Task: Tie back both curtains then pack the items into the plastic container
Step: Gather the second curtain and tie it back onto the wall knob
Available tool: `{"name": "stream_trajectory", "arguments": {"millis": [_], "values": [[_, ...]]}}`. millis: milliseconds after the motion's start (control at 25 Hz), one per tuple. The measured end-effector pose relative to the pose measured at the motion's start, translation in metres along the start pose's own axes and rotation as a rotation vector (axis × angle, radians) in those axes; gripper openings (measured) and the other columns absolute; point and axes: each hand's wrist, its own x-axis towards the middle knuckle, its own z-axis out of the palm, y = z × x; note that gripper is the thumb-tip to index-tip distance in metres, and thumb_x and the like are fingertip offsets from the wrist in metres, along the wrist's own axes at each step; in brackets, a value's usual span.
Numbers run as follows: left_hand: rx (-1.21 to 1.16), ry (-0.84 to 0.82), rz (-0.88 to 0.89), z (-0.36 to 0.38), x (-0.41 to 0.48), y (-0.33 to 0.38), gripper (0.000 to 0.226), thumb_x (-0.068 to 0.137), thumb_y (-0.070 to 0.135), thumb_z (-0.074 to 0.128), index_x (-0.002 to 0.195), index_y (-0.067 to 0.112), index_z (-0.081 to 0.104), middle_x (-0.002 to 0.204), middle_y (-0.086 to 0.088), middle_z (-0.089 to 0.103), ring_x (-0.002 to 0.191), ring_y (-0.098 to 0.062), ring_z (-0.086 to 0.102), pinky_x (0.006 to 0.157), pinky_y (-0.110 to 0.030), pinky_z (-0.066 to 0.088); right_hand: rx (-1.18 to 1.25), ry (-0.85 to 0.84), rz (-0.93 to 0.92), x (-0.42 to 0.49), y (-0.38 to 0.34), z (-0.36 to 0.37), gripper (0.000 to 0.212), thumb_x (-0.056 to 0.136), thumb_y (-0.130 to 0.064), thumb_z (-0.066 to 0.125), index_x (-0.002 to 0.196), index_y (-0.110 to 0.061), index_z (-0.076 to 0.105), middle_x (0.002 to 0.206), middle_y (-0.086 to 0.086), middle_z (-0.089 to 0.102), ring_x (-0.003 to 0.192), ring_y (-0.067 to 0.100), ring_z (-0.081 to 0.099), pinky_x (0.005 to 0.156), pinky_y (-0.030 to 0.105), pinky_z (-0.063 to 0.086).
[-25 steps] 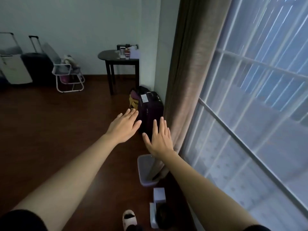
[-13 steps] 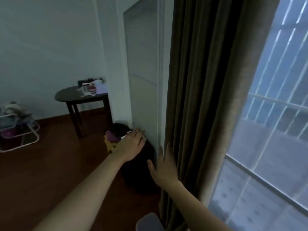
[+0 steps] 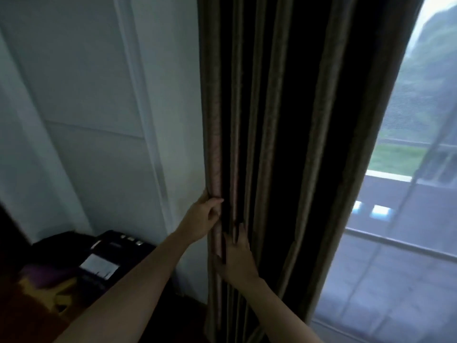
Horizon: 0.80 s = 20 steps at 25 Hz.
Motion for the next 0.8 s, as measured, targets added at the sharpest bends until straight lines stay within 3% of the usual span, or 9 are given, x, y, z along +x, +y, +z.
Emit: {"name": "stream_trajectory", "arguments": {"millis": [160,320,480,560,640,680,800], "values": [[-0.150,0.008,-0.029,0.010,0.017,-0.016,0.040,0.085,0.005,0.065,0.123,0.011,0.057,0.146,-0.016,0.031,0.109,-0.017,0.054,0.094,-0.018,0.039,-0.049,0.004,0.037,0.018,-0.006,-0.006,0.072,0.092,-0.029,0.051,0.150,-0.012,0.012,0.156,0.021,0.005,0.144,0.038,0.002,0.118,0.044,0.018],[-0.147,0.055,-0.028,0.019,0.019,-0.028,0.033,0.083,-0.006,0.060,0.111,0.009,0.063,0.111,-0.013,0.059,0.088,-0.018,0.058,0.079,-0.015,0.040,0.022,-0.106,0.154,0.035,0.003,-0.001,0.075,0.089,-0.038,0.052,0.150,-0.024,0.010,0.157,0.014,-0.012,0.144,0.034,0.011,0.116,0.039,0.025],[-0.058,0.061,0.030,0.028,0.005,-0.060,0.035,0.078,-0.008,0.054,0.101,0.016,0.066,0.088,-0.017,0.067,0.077,-0.025,0.060,0.069,-0.025,0.045,0.063,-0.147,0.201,0.038,0.005,0.009,0.078,0.088,-0.038,0.053,0.150,-0.027,0.006,0.158,0.009,-0.006,0.143,0.031,0.016,0.115,0.039,0.028],[-0.102,0.055,0.059,0.019,0.013,-0.074,0.038,0.079,-0.007,0.055,0.107,0.015,0.069,0.093,-0.017,0.070,0.081,-0.025,0.064,0.076,-0.025,0.049,0.081,-0.108,0.205,0.041,0.006,0.012,0.076,0.088,-0.036,0.051,0.150,-0.022,0.010,0.157,0.008,0.004,0.141,0.028,0.020,0.114,0.035,0.030],[-0.135,0.023,0.031,0.007,0.025,-0.081,0.044,0.082,-0.010,0.054,0.120,0.011,0.063,0.096,-0.015,0.071,0.076,-0.019,0.063,0.073,-0.015,0.047,0.069,-0.059,0.211,0.043,0.009,0.016,0.073,0.089,-0.032,0.050,0.150,-0.018,0.012,0.156,0.007,0.011,0.141,0.026,0.023,0.113,0.032,0.030],[-0.147,-0.033,0.024,0.001,0.029,-0.083,0.048,0.085,-0.009,0.052,0.127,0.014,0.057,0.094,-0.016,0.070,0.071,-0.019,0.062,0.068,-0.011,0.046,0.072,-0.054,0.220,0.042,0.009,0.018,0.072,0.090,-0.030,0.050,0.150,-0.018,0.011,0.157,0.004,0.009,0.142,0.025,0.021,0.114,0.028,0.027],[-0.129,-0.227,0.102,-0.004,0.029,-0.092,0.056,0.088,-0.006,0.047,0.137,0.020,0.044,0.086,-0.017,0.067,0.064,-0.017,0.061,0.063,-0.017,0.047,0.111,-0.073,0.233,0.033,0.002,0.036,0.072,0.094,-0.025,0.046,0.150,-0.019,0.001,0.158,-0.006,-0.008,0.144,0.019,0.015,0.110,0.017,0.018]]}}
